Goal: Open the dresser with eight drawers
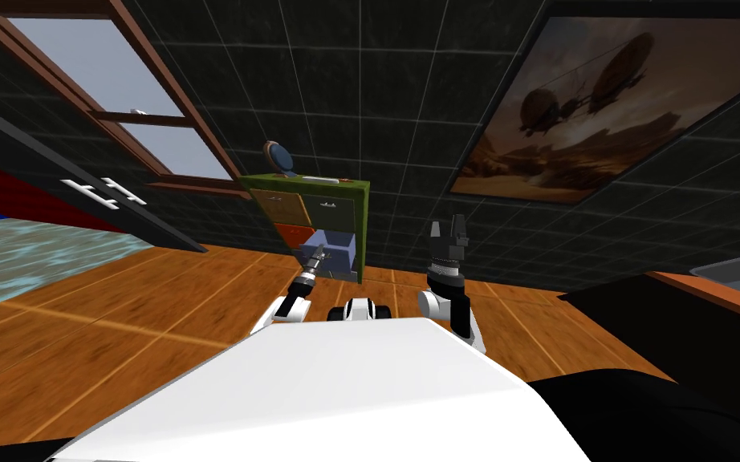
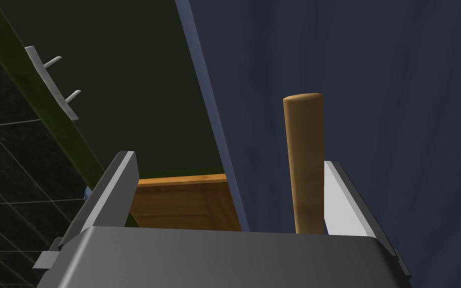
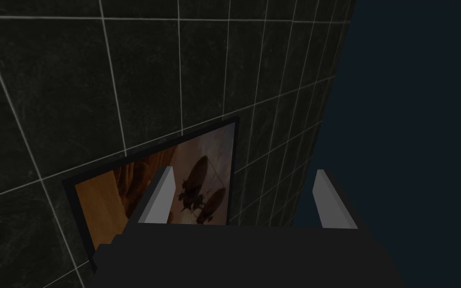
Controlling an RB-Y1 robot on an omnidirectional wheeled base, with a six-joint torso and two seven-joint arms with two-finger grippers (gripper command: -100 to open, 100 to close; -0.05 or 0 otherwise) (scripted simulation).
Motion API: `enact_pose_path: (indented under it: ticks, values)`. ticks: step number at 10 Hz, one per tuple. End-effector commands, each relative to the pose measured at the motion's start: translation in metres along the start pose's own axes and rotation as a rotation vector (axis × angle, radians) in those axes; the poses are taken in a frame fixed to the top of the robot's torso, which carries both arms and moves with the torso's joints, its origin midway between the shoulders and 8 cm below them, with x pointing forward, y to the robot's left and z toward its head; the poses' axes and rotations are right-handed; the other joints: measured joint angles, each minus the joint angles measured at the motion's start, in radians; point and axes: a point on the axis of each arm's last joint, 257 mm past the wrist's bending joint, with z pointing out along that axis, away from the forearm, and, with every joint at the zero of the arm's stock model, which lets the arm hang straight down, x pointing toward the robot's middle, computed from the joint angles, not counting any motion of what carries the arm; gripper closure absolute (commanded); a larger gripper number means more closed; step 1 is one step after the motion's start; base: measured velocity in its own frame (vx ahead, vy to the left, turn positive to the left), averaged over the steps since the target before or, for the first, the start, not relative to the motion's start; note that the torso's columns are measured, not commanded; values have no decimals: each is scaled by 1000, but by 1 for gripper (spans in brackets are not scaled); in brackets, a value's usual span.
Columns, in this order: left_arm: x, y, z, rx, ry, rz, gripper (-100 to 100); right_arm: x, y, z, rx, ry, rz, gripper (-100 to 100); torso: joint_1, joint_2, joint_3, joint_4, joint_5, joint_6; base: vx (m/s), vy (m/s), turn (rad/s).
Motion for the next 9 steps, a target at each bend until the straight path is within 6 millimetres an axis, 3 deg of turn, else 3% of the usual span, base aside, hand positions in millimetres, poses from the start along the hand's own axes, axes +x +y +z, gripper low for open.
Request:
enact_pose_path:
  ticks: [1, 2, 3, 4, 9]
  values:
    - [-6, -13, 2, -1, -1, -1, -100, 0, 0, 0, 0, 0, 0, 0, -1, 2, 1, 2, -1, 0, -13, -6, -8]
    - [-7, -19, 3, -1, -1, -1, -100, 0, 0, 0, 0, 0, 0, 0, -2, 4, 2, 4, -3, -1, -12, -7, -11]
    - [-4, -7, -1, -20, 2, -3, -100, 0, 0, 0, 0, 0, 0, 0, -3, 6, 3, 6, -4, -1, 0, 0, 0]
    - [-4, -6, -2, -26, 2, -5, 0, 0, 0, 0, 0, 0, 0, 0, -2, 4, 2, 4, -3, -1, 0, 0, 0]
    - [-4, 1, -4, -42, 2, -6, 0, 0, 0, 0, 0, 0, 0, 0, -1, -1, -1, 0, 0, 0, 0, 0, 0]
